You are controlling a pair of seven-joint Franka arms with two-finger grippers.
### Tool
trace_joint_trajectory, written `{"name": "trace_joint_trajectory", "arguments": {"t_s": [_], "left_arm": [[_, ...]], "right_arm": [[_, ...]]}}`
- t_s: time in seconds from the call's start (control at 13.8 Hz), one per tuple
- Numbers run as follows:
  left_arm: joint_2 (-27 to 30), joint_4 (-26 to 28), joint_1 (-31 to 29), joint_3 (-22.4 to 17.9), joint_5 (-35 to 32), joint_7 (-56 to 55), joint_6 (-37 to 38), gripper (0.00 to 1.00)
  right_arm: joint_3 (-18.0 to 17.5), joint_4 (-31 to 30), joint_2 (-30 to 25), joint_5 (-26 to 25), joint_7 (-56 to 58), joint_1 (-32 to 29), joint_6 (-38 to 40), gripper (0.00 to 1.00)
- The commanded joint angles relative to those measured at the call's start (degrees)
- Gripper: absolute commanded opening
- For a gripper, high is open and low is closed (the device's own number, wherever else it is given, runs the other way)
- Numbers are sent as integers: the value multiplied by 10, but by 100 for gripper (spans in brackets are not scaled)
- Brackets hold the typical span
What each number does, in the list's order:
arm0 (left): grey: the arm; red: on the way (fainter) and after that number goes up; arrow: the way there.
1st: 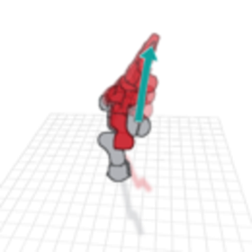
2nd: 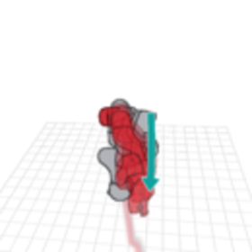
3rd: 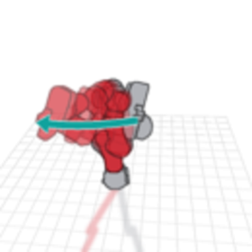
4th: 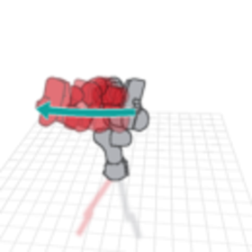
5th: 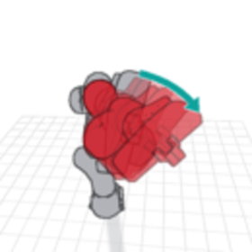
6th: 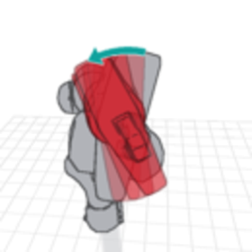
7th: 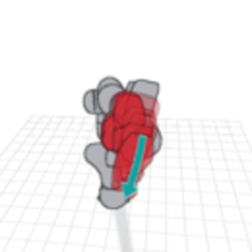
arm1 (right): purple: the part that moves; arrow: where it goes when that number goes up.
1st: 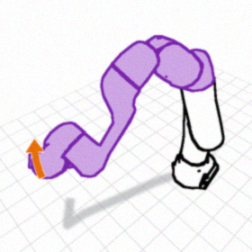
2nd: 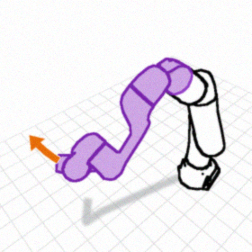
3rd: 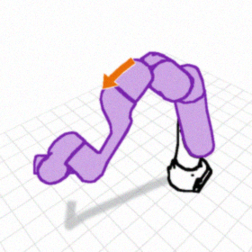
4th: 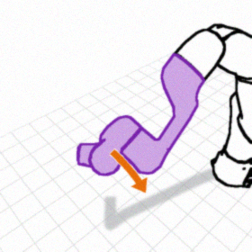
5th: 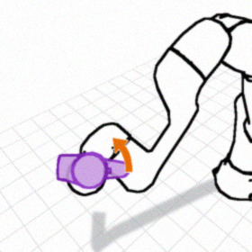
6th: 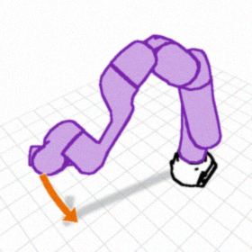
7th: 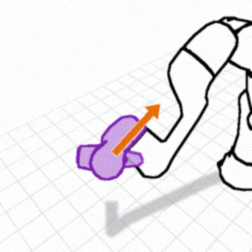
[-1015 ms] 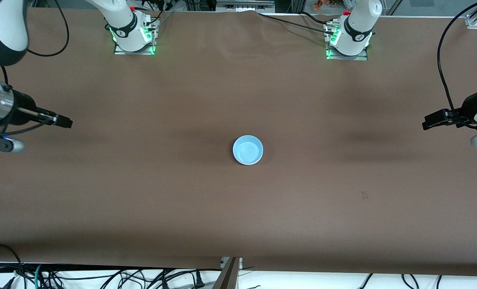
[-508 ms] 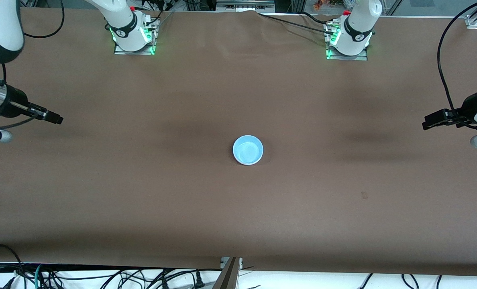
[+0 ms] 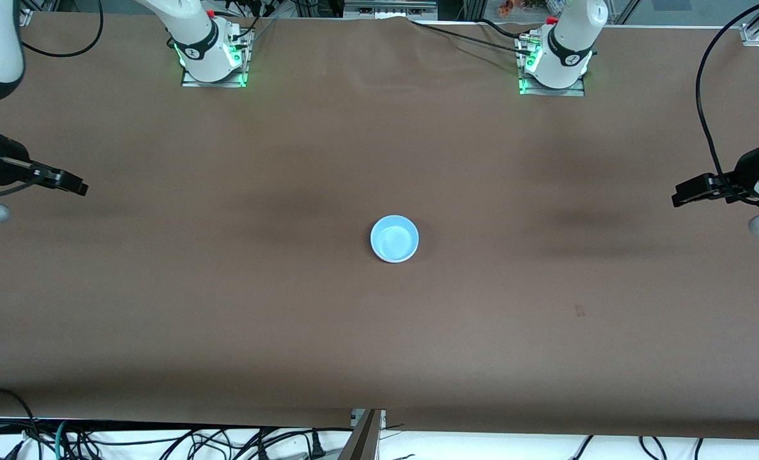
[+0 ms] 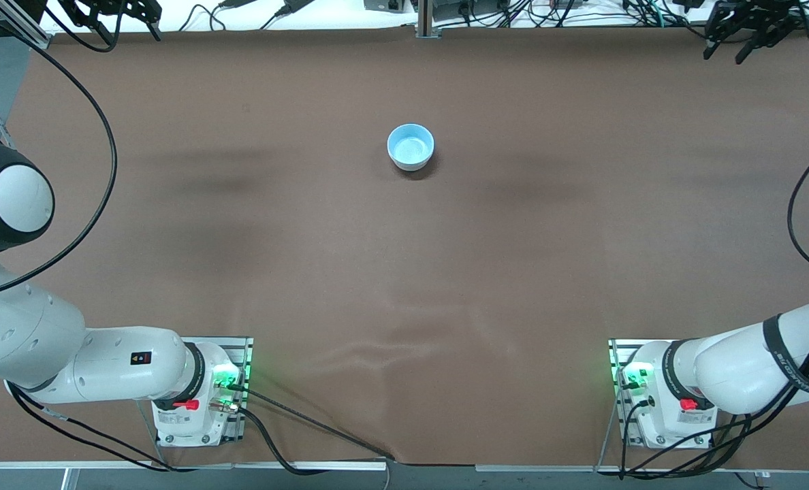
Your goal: Stack pink and blue bowls on white bowl
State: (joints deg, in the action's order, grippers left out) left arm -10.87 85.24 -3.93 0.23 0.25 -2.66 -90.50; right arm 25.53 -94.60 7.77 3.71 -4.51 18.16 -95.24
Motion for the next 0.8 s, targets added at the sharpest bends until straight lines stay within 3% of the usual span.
{"name": "trace_joint_trajectory", "arguments": {"t_s": [0.0, 0.44, 0.73], "left_arm": [[-6, -16, 1, -1, 5, 10, 12, 100], [-6, -16, 1, -1, 5, 10, 12, 100], [-6, -16, 1, -1, 6, 10, 12, 100]], "right_arm": [[0, -17, -17, -6, 9, 7, -2, 63], [1, -16, -14, -6, 9, 6, -7, 63], [1, -16, -14, -6, 9, 6, -2, 71]]}}
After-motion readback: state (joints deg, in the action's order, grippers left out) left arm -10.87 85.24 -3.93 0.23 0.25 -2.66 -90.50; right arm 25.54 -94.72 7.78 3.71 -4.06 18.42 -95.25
